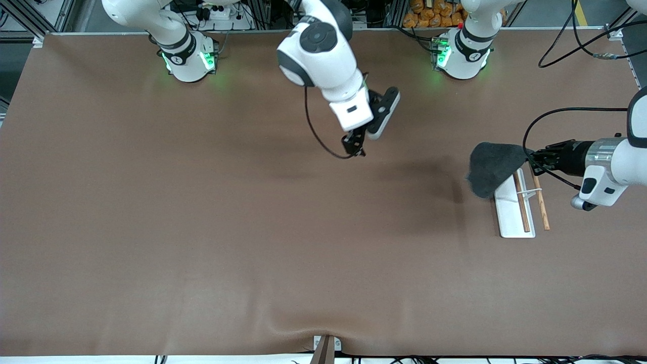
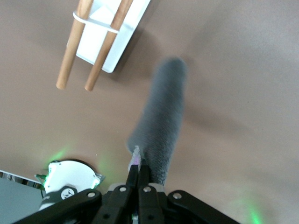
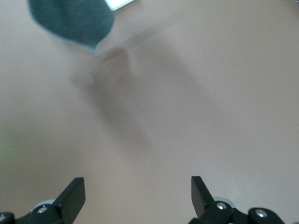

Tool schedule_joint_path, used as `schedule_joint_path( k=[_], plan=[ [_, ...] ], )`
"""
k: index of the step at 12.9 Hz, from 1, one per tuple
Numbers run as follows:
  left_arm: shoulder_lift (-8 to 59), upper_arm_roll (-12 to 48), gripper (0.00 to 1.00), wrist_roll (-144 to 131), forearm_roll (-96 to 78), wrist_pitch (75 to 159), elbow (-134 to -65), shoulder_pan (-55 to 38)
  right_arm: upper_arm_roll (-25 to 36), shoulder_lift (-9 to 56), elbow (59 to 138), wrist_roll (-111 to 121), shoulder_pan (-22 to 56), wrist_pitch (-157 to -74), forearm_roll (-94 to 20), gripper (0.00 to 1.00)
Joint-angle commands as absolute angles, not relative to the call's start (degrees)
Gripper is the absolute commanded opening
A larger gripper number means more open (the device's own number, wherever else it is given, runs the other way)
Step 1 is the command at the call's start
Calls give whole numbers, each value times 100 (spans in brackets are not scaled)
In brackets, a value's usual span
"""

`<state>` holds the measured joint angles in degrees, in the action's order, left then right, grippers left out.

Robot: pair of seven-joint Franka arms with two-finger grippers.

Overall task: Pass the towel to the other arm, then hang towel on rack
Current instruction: 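Carry the towel to the rack while the right gripper releases, withdraws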

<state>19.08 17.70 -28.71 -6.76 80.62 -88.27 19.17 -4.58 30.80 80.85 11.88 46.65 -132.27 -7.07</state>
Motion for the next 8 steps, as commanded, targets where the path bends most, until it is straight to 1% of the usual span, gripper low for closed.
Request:
schedule_joint_path(
  k=[1, 4, 7, 8],
  plan=[
    [2065, 1811, 0, -2218, -170, 8313, -8815, 2214, -527, 3076, 8024, 1230, 4054, -13140, -773, 100],
    [2285, 1811, 0, -1409, 97, 8673, -8815, 2618, -519, 3076, 8033, 1257, 3132, -13148, -773, 100],
    [2356, 1767, 0, -766, 202, 9201, -8798, 2742, -501, 3085, 8085, 1274, 2244, -13157, -765, 100],
    [2390, 1758, 0, -608, 246, 9254, -8659, 2733, -501, 3085, 8121, 1257, 1928, -13131, -765, 100]
  ],
)
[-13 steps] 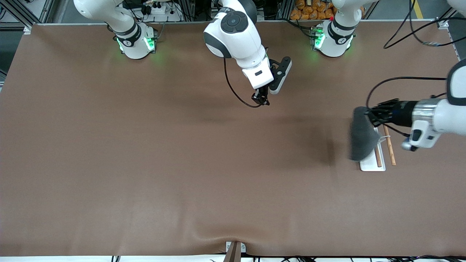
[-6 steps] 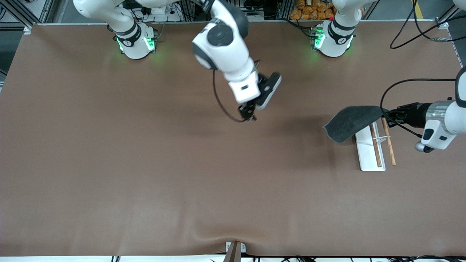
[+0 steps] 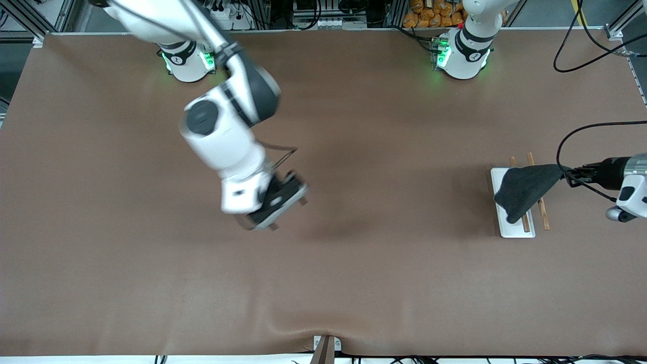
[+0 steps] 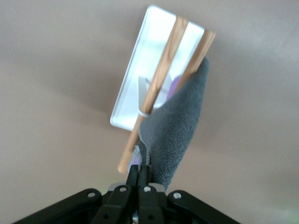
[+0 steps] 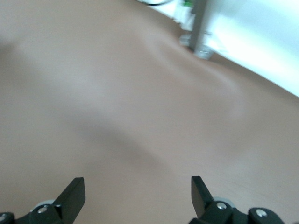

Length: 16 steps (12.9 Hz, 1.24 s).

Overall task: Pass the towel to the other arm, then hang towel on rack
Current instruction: 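Carry the towel to the rack while the right gripper releases, withdraws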

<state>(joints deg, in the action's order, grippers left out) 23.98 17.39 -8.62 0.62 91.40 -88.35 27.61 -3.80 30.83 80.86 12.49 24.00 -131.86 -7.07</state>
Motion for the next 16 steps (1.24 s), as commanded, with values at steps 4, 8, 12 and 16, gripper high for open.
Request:
schedule_joint_path(
  k=[4, 8, 12, 16],
  plan=[
    [2593, 1557, 0, -45, 308, 9255, -8350, 2742, -501, 2919, 8314, 1283, 872, -12843, -738, 100],
    [2646, 1355, 0, 666, 422, 9395, -8323, 2742, -396, 2542, 8629, 1231, 396, -11787, -677, 100],
    [2812, 1274, 0, 1299, 492, 9553, -8332, 2943, 52, 1776, 9448, 1230, 281, -10823, -668, 100],
    [2979, 1283, 0, 1608, 510, 9747, -8341, 3155, 150, 1337, 9378, 908, 290, -9487, 112, 100]
  ],
)
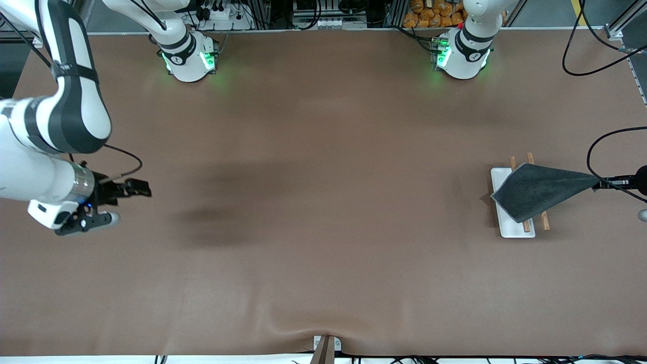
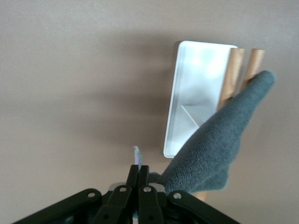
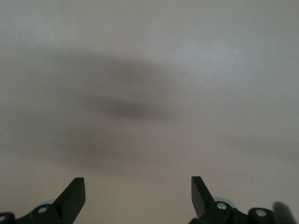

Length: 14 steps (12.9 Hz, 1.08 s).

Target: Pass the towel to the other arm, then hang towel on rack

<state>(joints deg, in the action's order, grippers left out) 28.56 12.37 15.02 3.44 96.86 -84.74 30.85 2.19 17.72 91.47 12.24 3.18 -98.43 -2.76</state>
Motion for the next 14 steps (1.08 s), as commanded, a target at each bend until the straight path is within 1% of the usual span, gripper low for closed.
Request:
schedule_joint_path(
  k=[1, 2, 3, 4, 6, 10, 12, 14],
  plan=[
    [2997, 1283, 0, 1635, 510, 9756, -8341, 3164, 149, 1223, 9378, 740, 290, -9266, 149, 100],
    [3058, 1283, 0, 1635, 484, 9765, -8341, 3173, 149, 1091, 9378, 712, 290, -9064, 149, 100],
    [3076, 1283, 16, 1635, 475, 9765, -8341, 3225, 149, 977, 9387, 712, 290, -8861, 149, 100],
    [3102, 1283, 35, 1635, 475, 9765, -8341, 3226, 149, 845, 9387, 712, 316, -8651, 149, 100],
    [3103, 1292, 100, 1626, 440, 9765, -8332, 3217, 141, 564, 9378, 712, 334, -8307, 149, 100],
    [2989, 1353, 100, 1617, 457, 9765, -8323, 3208, 158, 28, 9352, 712, 281, -7999, 149, 100],
    [2744, 1423, 100, 1468, 379, 9756, -8332, 3164, 184, -210, 9325, 703, 264, -7963, 193, 100],
    [2366, 1678, 100, 900, 80, 9703, -8341, 3155, 185, -334, 9124, 546, 150, -7928, 438, 100]
  ],
)
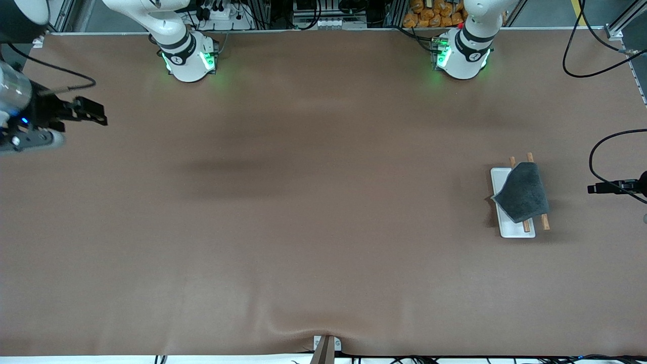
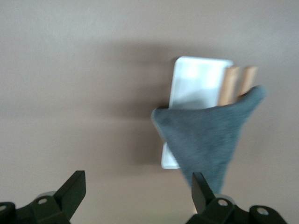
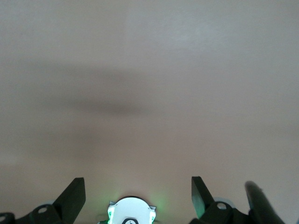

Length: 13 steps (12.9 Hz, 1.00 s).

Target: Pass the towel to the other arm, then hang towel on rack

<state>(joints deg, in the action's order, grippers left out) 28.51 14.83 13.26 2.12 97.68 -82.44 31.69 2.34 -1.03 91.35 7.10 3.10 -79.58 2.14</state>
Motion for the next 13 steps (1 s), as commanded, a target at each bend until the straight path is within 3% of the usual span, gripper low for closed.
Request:
schedule_joint_path(
  k=[1, 7, 13],
  plan=[
    [2190, 1861, 100, 644, 70, 9642, -8341, 3155, 193, -325, 8984, 432, 54, -7919, 448, 100],
    [1293, 3013, 100, -816, 422, 9431, -8332, 3146, 185, -273, 8754, 246, -246, -7963, 343, 100],
    [1011, 3260, 100, -255, 475, 9405, -8323, 3155, 238, -264, 8754, 404, -360, -8313, 88, 100]
  ],
)
